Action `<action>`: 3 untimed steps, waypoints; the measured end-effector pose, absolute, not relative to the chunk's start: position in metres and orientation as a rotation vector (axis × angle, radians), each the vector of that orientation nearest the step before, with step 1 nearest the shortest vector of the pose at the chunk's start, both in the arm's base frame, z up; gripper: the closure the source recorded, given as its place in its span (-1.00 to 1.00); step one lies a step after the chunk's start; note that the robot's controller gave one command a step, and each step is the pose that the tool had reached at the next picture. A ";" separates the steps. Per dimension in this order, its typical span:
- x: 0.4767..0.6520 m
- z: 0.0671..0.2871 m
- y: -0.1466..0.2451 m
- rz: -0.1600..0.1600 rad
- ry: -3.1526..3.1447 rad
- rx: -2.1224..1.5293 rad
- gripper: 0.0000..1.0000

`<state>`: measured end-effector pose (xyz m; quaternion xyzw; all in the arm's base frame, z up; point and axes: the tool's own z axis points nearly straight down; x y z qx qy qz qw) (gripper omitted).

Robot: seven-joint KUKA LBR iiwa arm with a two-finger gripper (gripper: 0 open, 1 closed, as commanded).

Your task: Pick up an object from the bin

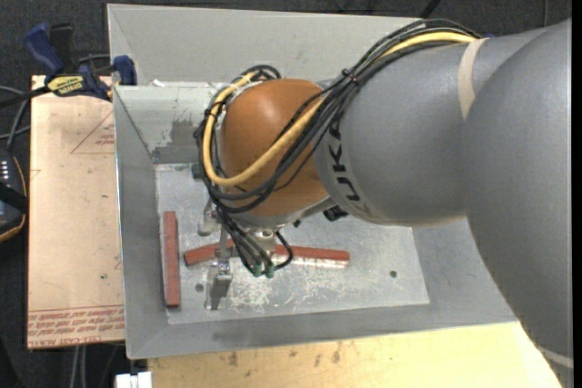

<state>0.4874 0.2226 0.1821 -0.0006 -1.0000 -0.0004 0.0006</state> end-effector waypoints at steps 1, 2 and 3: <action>0.487 0.182 0.223 -0.001 -3.140 -0.002 -1.00; 0.537 0.131 0.211 -0.007 -3.150 0.096 -1.00; 0.540 0.077 0.212 -0.016 -3.160 -0.085 1.00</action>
Offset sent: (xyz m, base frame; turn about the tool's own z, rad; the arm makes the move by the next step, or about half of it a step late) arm 0.0708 -0.0206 -0.0836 -0.0882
